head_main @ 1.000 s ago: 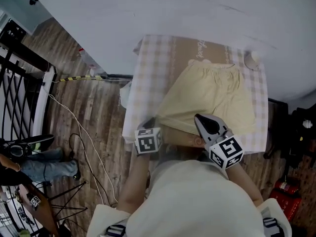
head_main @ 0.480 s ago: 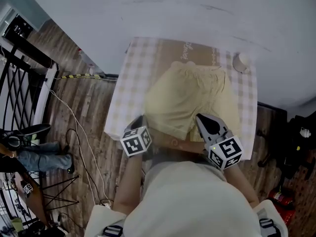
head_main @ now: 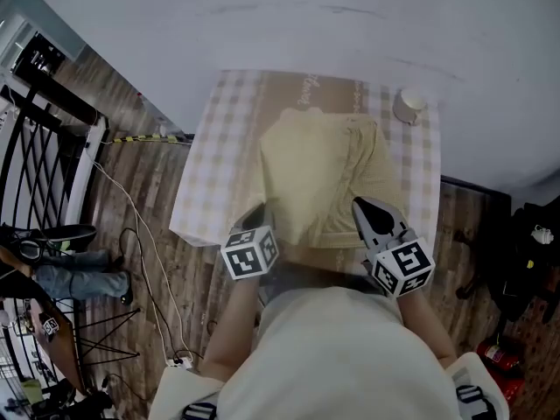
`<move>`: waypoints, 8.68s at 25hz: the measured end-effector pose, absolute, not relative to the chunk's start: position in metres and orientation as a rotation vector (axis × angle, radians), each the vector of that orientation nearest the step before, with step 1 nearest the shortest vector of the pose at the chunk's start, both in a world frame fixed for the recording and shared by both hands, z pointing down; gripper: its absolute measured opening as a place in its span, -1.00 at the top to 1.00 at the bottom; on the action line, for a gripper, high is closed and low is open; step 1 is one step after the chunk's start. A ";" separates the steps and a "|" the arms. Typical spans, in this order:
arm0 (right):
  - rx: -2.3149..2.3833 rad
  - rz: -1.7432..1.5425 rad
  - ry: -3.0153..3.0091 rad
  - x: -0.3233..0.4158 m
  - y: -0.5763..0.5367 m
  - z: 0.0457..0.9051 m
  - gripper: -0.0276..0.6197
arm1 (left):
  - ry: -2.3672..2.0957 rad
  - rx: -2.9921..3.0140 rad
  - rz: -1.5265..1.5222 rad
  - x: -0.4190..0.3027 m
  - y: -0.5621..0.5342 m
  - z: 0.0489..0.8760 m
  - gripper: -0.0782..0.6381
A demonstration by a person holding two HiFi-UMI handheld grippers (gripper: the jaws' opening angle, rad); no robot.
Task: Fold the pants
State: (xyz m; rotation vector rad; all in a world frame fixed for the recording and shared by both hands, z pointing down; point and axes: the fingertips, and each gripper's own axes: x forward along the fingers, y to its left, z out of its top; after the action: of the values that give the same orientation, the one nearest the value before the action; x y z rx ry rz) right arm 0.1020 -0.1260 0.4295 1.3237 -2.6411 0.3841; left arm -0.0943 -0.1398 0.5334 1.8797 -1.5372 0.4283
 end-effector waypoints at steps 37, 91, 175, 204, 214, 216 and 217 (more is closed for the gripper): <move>1.368 0.506 -2.574 0.288 -0.074 0.463 0.91 | -0.977 2.196 0.760 0.245 -0.063 0.569 0.74; 0.491 -0.118 -2.326 0.033 -0.244 0.549 0.65 | -1.539 1.934 0.448 -0.013 -0.217 0.536 0.71; 1.022 0.282 -2.562 0.204 -0.249 0.468 0.84 | -1.239 2.359 0.572 0.097 -0.239 0.491 0.72; 0.922 0.513 -2.490 0.216 -0.084 0.541 0.84 | -1.353 2.099 0.587 0.088 -0.059 0.547 0.54; 1.022 0.633 -2.541 0.221 -0.055 0.519 0.87 | -1.429 2.131 0.478 0.107 -0.042 0.525 0.69; 1.053 0.628 -2.558 0.225 -0.053 0.512 0.88 | -1.428 2.140 0.455 0.112 -0.041 0.520 0.70; 1.072 0.625 -2.562 0.228 -0.052 0.509 0.88 | -1.425 2.144 0.448 0.113 -0.040 0.517 0.70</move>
State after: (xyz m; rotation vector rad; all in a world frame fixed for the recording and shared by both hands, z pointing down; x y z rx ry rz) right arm 0.2277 -0.0522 0.5092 1.0719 -2.5624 0.6250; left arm 0.1134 -0.0400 0.5175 2.1442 -1.4253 0.4478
